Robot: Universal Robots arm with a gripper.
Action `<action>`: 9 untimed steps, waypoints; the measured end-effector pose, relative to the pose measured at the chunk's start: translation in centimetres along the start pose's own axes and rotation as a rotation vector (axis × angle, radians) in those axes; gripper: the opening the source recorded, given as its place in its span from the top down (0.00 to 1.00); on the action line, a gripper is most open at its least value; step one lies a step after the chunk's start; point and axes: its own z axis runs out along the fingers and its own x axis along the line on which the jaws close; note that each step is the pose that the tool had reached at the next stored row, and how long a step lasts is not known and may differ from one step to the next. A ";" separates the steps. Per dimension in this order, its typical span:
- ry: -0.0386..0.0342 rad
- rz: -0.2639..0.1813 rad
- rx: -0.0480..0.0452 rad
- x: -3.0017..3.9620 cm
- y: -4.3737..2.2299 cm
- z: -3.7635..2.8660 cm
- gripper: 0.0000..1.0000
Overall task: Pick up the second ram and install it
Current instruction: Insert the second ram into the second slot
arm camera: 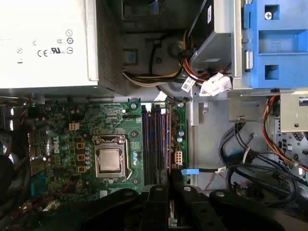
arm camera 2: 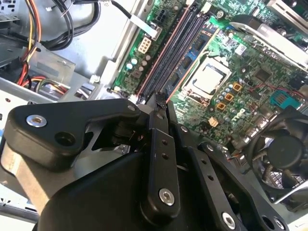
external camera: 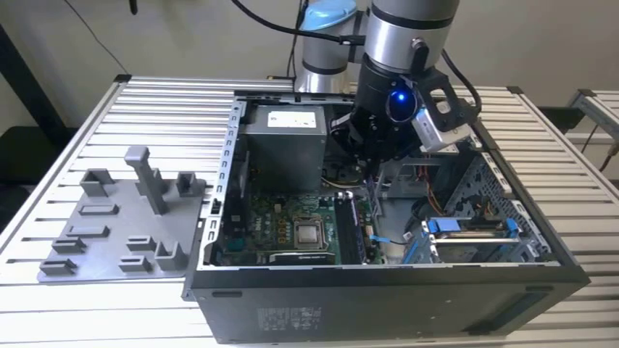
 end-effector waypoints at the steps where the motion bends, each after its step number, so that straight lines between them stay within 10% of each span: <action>1: 0.0000 0.000 0.0000 0.00 -0.05 0.02 0.86; 9: 0.0003 -0.020 0.0002 0.50 -0.19 0.69 0.86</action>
